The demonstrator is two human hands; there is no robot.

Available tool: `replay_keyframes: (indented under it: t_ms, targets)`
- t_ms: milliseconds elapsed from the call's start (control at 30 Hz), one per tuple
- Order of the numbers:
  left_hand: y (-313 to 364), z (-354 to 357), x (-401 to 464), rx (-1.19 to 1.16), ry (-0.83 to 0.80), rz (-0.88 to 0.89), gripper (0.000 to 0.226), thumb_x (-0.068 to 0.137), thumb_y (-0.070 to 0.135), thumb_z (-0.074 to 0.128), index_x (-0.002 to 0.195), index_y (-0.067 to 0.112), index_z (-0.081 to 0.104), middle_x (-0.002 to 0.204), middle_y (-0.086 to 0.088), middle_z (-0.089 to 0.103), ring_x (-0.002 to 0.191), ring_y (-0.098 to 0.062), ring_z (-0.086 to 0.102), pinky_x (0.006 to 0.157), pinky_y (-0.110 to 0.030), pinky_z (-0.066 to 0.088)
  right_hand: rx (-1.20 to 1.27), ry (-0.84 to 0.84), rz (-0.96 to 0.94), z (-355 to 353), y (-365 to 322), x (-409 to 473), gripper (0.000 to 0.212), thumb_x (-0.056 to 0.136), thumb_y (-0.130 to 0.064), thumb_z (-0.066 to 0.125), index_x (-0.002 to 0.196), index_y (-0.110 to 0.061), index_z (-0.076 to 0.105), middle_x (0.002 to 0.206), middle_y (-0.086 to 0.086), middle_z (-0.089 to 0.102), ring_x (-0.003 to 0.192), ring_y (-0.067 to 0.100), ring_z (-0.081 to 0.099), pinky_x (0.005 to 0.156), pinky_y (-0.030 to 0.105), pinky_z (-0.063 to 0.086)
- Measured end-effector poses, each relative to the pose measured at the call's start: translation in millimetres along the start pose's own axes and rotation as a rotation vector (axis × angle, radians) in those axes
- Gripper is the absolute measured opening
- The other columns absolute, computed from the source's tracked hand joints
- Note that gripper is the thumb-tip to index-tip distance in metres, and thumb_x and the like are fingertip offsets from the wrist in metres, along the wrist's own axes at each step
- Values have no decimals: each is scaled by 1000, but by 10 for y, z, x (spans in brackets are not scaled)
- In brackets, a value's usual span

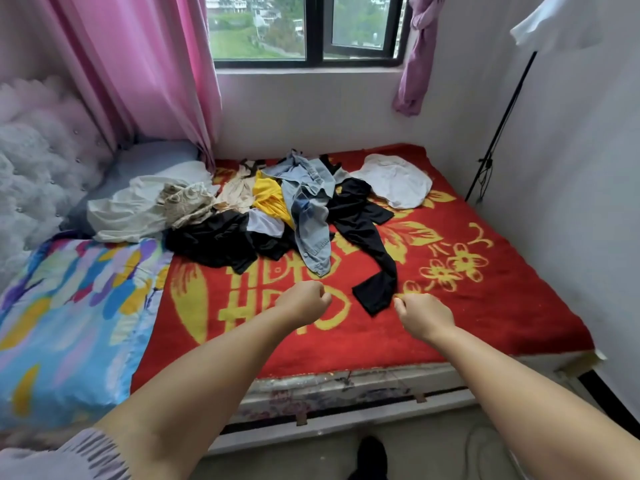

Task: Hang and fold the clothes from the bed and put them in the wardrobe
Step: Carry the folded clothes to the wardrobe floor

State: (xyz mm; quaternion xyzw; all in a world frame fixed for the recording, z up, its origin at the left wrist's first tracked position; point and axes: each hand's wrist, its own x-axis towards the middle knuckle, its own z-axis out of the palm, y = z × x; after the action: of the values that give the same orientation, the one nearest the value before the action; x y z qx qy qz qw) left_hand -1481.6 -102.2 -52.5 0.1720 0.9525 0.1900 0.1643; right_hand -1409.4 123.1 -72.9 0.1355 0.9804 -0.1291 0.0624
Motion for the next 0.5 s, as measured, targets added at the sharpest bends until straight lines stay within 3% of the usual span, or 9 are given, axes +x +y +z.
replay_keyframes:
  t_ms: [133,300,400,500]
  targets:
    - [22,23,713,-12,-31,-35,38,99,35,39,92,6,62,88,-9,66,63,-20,52,54,-29,38,-18,4,-9,41,168,759,39,102,-32,32,72,-12,49,76,3,58,71,25,58,56,31,38]
    - [130,262,1780,-33,-90,-124,29,98,33,41,82,11,53,86,-9,61,75,-24,57,63,-33,42,-5,-107,2,168,605,1914,39,101,-31,31,67,-14,42,71,1,53,71,26,57,58,31,39]
    - [239,496,2351,-87,-158,-207,33,97,31,40,90,5,59,93,-10,64,85,-28,62,66,-33,44,5,-205,27,274,945,2512,37,100,-30,29,66,-18,40,79,2,59,80,28,65,69,33,48]
    - [348,814,2772,-132,-201,-240,29,96,30,40,83,8,55,90,-8,63,83,-28,61,64,-33,42,-19,-289,34,439,1228,3024,33,98,-28,29,70,-18,42,86,5,63,77,26,62,65,32,45]
